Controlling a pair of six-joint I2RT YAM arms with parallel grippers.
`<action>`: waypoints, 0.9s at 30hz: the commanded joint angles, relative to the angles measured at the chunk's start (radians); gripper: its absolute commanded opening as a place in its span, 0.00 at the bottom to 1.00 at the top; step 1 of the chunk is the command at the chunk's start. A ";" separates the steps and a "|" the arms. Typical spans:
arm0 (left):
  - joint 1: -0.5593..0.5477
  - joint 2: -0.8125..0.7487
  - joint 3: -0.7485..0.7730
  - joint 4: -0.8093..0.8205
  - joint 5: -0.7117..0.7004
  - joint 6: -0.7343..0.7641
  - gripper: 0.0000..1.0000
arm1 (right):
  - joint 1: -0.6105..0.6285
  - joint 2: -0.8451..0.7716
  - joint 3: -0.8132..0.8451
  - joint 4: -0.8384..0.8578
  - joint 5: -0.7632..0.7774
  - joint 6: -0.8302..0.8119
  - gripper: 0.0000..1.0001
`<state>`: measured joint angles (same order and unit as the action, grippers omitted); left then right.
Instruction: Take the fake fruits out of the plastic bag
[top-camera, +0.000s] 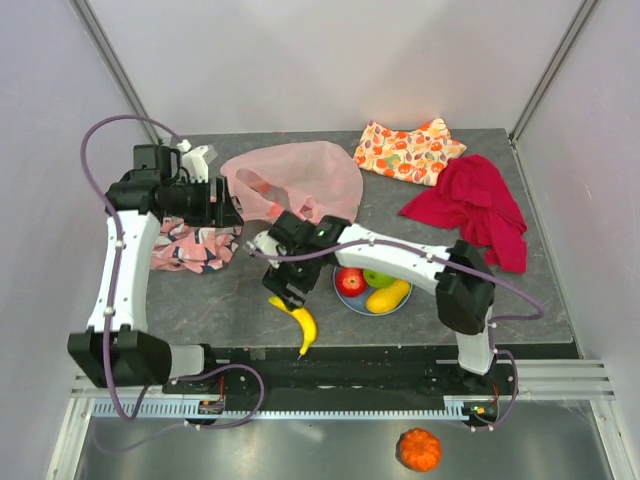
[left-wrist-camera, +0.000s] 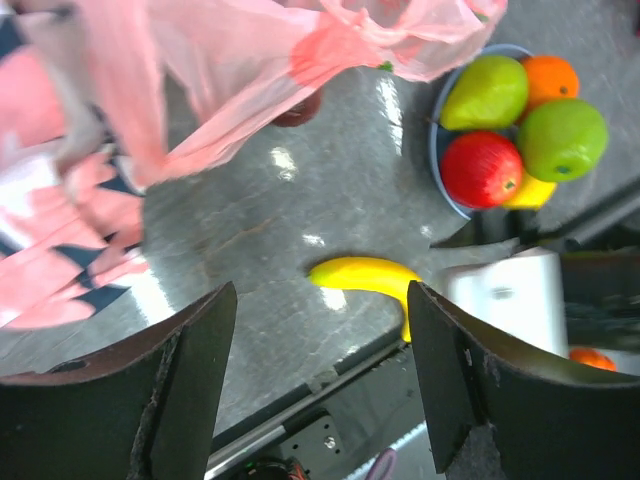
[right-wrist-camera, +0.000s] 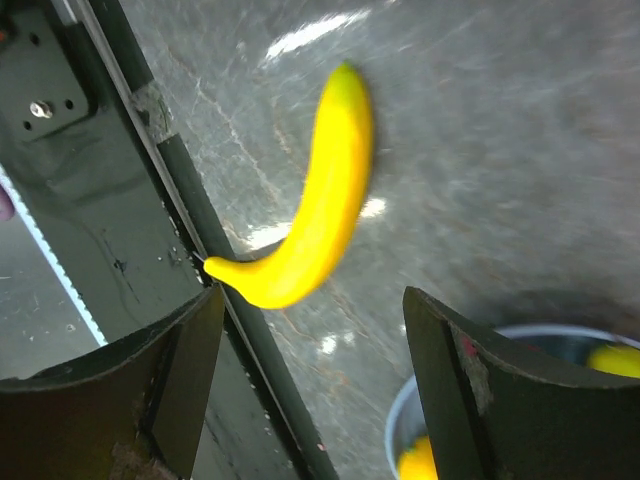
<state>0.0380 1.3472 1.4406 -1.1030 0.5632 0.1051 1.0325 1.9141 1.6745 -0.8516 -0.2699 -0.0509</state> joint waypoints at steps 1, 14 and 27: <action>0.016 -0.103 -0.052 0.075 -0.066 -0.045 0.76 | 0.066 0.069 -0.022 0.013 0.087 0.092 0.80; 0.025 -0.227 -0.131 0.112 -0.057 -0.073 0.76 | 0.115 0.174 -0.033 -0.009 0.216 0.079 0.33; -0.012 -0.036 0.027 0.166 0.136 -0.048 0.76 | -0.155 -0.311 0.021 -0.098 0.325 -0.190 0.06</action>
<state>0.0528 1.2648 1.3766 -1.0000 0.6231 0.0589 1.0313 1.7973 1.6459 -0.9203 -0.0235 -0.1246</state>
